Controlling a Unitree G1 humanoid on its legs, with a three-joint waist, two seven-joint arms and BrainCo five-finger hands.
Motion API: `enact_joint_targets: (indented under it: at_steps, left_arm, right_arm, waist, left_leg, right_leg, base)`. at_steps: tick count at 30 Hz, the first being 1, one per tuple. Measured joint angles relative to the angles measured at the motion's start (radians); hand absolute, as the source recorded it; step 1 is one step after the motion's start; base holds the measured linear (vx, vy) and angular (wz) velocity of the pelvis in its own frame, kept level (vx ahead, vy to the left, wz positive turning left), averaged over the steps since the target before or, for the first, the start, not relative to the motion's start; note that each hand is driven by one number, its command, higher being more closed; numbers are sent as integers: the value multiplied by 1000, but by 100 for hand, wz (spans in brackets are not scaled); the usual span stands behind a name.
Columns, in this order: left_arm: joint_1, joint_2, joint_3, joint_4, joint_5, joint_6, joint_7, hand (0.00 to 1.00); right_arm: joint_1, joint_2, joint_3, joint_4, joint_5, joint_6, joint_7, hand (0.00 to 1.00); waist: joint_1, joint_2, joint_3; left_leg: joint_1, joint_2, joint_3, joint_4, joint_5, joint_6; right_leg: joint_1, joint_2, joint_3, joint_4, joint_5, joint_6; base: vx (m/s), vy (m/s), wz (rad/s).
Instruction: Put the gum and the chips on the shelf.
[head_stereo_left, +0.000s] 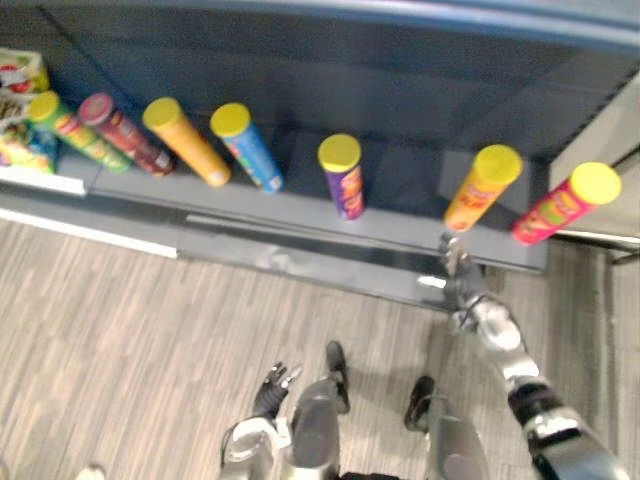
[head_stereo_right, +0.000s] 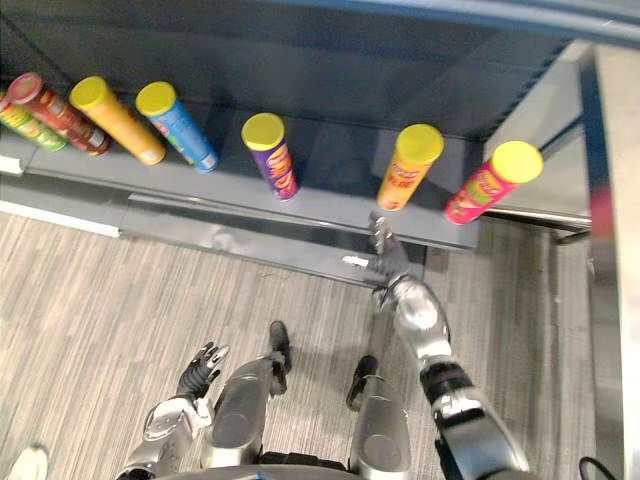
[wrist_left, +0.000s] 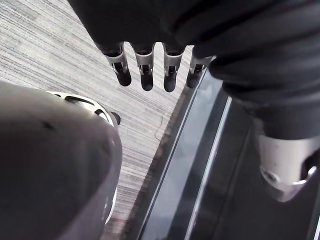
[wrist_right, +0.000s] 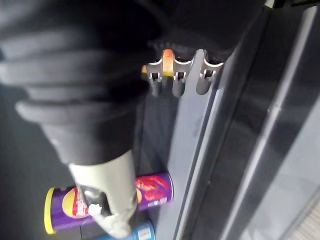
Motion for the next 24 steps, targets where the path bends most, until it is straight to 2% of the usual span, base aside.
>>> enact_joint_targets:
  at_steps: [1,5,7,9,12,15,17,21,24]
  left_arm:
    - [17,2,18,1,-1,6,-3,0]
    - [40,0,57,36,0,23,-13,0]
    - [77,-1,87,62,-1,22,-19,0]
    - [92,-1,94,91,-6,22,-20,0]
    - [108,-8,113,125,-12,21,-21,0]
    - [149,-21,137,163,-80,30,-29,0]
    - [176,-39,156,187,-116,34,-35,0]
    - [174,-51,166,225,-193,45,-40,0]
    - [169,-51,166,246,-205,51,-40,0]
  right_arm:
    - [68,14,-1,-23,0,24,30,0]
    - [270,30,0,-24,1,91,95,0]
    - [367,50,-1,-6,-5,129,122,0]
    - [417,64,-4,36,-11,146,135,0]
    - [475,90,-19,132,-45,182,126,0]
    - [482,149,-124,211,-47,188,90,0]
    - [479,179,-199,274,-38,182,40,0]
    - [453,204,-292,384,-2,166,-45,0]
    - [430,214,-363,469,17,160,-113,0]
  waist:
    - [-15,-16,-22]
    - [-31,-42,-78]
    - [-58,-55,-125]
    - [-70,-57,-159]
    - [-71,-60,-198]
    - [-80,-64,-243]
    - [-86,-65,-269]
    - [-88,-64,-280]
    - [-93,-63,-281]
  left_leg:
    - [2,-3,3,-9,-2,-2]
    - [51,-12,24,-52,-3,-5]
    - [91,-16,43,-82,-6,-9]
    - [125,-21,52,-110,-4,-12]
    - [173,-30,59,-153,3,-20]
    - [233,-42,72,-224,27,-23]
    - [274,-53,71,-271,37,-24]
    - [298,-63,73,-276,32,-25]
    - [312,-66,73,-277,31,-27]
  right_leg:
    - [0,0,2,-9,1,1]
    - [42,3,14,-52,7,11]
    - [71,8,28,-81,10,16]
    - [95,11,37,-105,17,19]
    - [131,12,38,-132,19,22]
    - [167,16,41,-161,22,26]
    - [200,16,34,-183,23,29]
    - [237,13,34,-215,33,38]
    - [268,16,32,-247,47,40]
  base:
    - [105,10,-5]
    - [142,17,-11]
    - [120,21,-17]
    - [94,17,-21]
    - [54,17,-8]
    - [75,19,-7]
    - [83,32,6]
    - [54,36,1]
    - [30,19,0]
